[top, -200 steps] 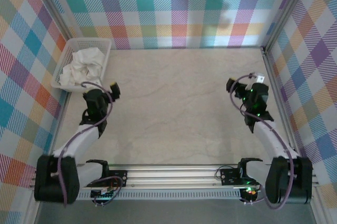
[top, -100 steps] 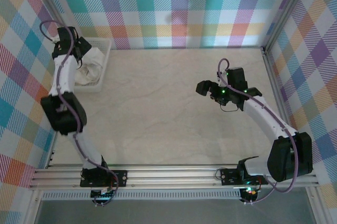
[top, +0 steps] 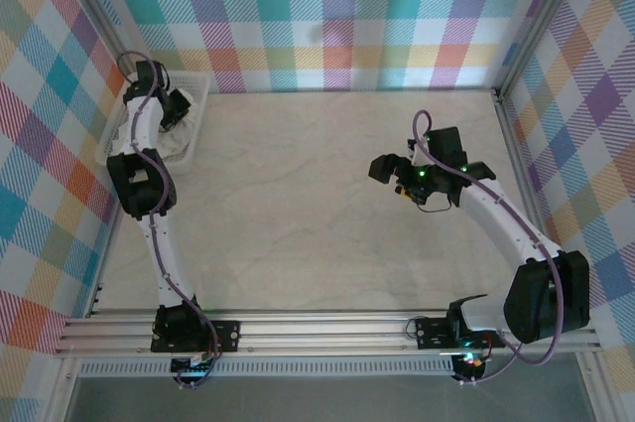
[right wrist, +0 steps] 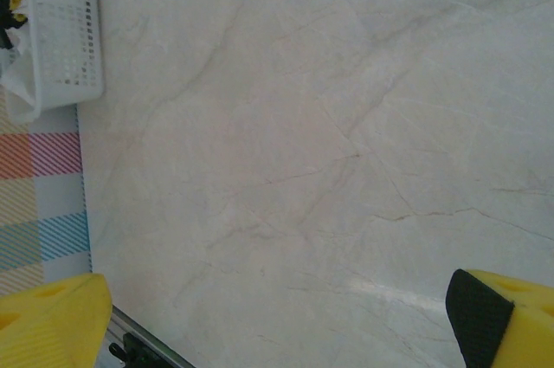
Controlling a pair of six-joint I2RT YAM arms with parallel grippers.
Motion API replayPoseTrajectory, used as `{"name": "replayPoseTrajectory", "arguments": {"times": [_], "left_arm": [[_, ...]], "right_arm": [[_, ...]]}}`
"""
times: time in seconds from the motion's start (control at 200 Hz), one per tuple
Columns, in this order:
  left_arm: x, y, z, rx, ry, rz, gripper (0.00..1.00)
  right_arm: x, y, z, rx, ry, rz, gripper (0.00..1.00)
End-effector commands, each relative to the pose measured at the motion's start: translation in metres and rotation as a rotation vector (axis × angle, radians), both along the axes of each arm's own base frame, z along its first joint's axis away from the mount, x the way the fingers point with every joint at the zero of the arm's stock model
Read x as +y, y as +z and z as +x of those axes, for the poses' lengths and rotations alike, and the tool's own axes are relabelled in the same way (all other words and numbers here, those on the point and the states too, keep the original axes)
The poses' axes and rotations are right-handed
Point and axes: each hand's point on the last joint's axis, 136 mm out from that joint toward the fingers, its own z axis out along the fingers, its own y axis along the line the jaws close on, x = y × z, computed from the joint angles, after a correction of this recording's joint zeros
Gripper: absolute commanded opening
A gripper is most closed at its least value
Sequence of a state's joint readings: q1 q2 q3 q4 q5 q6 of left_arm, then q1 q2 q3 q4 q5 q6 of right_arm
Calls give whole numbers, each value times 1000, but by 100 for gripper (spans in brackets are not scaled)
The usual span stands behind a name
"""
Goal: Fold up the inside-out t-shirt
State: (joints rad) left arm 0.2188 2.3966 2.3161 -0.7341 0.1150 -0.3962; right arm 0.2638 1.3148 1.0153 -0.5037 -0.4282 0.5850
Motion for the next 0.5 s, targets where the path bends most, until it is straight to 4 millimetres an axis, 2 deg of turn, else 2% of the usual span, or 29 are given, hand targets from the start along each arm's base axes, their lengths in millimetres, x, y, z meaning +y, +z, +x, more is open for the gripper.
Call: {"name": "replayPoseTrajectory", "arguments": {"times": [0.0, 0.055, 0.115, 0.19, 0.255, 0.26, 0.265, 0.32, 0.36, 0.41, 0.495], "left_arm": [[-52, 240, -30, -452, -92, 68, 0], [-77, 294, -56, -546, -127, 70, 0], [-105, 340, -88, -628, -167, 51, 0], [-152, 373, -128, -673, -247, 35, 0], [-196, 385, -164, -682, -337, 45, 0], [-204, 387, -168, -686, -356, 39, 0], [-203, 387, -169, -686, -352, 45, 0], [-237, 389, -193, -706, -433, 27, 0], [-255, 378, -203, -695, -467, 7, 0], [-268, 360, -210, -661, -481, -17, 0], [-277, 314, -211, -561, -494, -19, 0]], "right_arm": [[3, 34, 1, -77, 3, 21, 100], [2, 41, 1, -97, -3, 25, 100], [1, 51, -1, -122, -7, 34, 100], [-2, 60, -4, -154, -17, 36, 100], [-8, 66, -7, -178, -42, 18, 100], [-8, 66, -7, -180, -45, 16, 100], [-9, 66, -7, -181, -47, 14, 100], [-15, 71, -9, -205, -72, -4, 100], [-19, 74, -12, -223, -84, -13, 100], [-24, 76, -15, -239, -102, -24, 100], [-31, 77, -21, -245, -128, -48, 100]]}}
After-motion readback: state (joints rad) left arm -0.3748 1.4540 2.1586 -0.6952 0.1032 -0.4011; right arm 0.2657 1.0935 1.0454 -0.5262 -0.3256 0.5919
